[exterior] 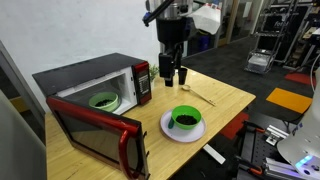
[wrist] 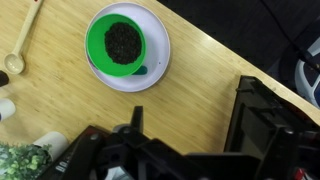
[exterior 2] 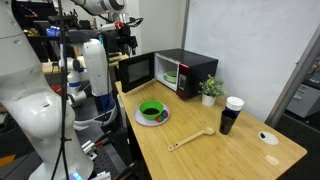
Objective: Close the microwave door
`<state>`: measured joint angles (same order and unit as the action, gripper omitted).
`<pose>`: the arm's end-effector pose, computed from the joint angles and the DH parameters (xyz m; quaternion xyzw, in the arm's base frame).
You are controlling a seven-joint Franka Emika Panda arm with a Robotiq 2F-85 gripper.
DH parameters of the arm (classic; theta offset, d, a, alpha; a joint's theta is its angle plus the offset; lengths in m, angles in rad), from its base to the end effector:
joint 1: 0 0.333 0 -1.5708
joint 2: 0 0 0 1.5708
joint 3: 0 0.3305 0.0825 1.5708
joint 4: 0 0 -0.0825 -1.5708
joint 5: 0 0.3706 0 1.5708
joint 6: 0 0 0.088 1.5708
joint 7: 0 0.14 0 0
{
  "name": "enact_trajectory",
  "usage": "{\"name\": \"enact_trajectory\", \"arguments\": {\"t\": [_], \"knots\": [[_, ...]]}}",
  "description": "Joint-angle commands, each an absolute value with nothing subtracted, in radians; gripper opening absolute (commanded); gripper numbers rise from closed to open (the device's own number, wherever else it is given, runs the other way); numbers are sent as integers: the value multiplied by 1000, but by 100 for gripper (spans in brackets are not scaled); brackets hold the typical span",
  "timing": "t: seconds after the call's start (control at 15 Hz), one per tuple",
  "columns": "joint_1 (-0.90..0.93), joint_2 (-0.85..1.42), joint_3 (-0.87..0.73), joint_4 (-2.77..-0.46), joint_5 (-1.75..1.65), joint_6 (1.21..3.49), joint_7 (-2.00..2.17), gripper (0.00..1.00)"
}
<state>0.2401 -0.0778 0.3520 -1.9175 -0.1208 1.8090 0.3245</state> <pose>0.4373 0.2824 0.5060 0.9863 0.1474 0.0157 0.0723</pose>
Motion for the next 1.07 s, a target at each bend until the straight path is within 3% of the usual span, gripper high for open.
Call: {"name": "enact_trajectory", "arguments": {"t": [0.0, 1.0], "knots": [[262, -50, 337, -1887, -118, 1805, 320, 100], [284, 96, 334, -1740, -106, 1825, 244, 100]]}}
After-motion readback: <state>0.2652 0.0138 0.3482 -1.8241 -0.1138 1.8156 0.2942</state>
